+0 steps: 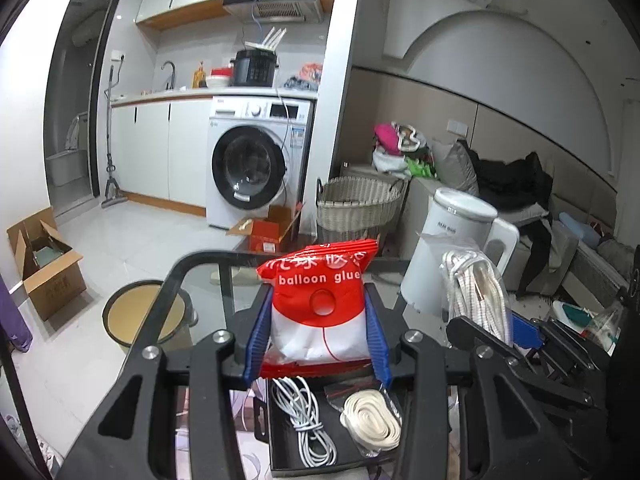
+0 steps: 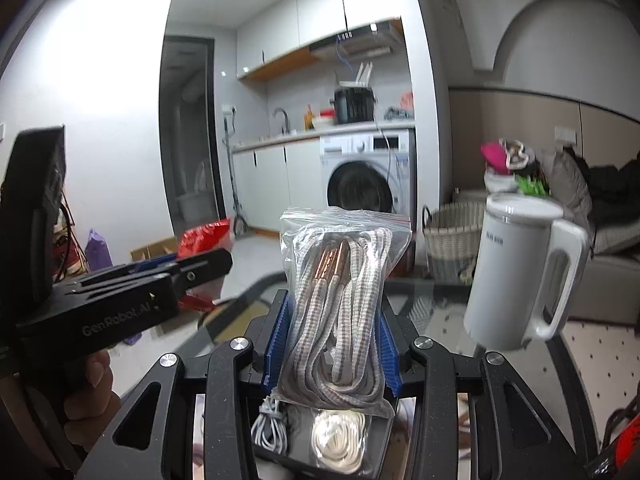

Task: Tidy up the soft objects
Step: 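Carry the red packet over the box with the left tool while the right tool carries the lace bag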

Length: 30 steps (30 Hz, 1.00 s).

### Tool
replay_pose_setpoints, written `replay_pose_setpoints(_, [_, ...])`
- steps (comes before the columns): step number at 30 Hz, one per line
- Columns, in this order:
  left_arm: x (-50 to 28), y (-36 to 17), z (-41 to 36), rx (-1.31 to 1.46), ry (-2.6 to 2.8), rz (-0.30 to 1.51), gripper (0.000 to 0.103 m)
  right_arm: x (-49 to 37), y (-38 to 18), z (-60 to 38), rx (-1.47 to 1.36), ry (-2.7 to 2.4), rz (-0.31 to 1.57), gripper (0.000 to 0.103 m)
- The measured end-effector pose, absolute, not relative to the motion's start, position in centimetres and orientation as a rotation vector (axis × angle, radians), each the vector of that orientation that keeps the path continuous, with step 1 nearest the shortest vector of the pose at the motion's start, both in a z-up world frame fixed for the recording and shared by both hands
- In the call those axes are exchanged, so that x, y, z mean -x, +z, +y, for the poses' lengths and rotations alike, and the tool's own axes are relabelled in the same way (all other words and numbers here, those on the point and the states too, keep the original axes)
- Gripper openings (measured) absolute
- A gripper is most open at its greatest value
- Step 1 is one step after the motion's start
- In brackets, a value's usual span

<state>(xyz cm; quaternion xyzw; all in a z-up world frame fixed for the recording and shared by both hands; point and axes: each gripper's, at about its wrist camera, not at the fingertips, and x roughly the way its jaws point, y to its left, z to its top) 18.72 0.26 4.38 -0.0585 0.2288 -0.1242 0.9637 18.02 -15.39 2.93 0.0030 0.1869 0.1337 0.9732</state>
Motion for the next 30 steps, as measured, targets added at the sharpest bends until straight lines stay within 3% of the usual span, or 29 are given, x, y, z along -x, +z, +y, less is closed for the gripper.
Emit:
replay_pose_setpoints(18, [-23.3, -2.1, -2.4, 0.087, -0.248, 0.869, 0.042, -22.8, -3.0, -16.5, -0.068, 0.259, 0.733, 0.039])
replay_pose_setpoints(30, [-24.1, -3.7, -3.1, 0.052, -0.239, 0.938, 0.042, -24.0, -5.6, -15.8, -0.054, 0.281, 0.833, 0.039])
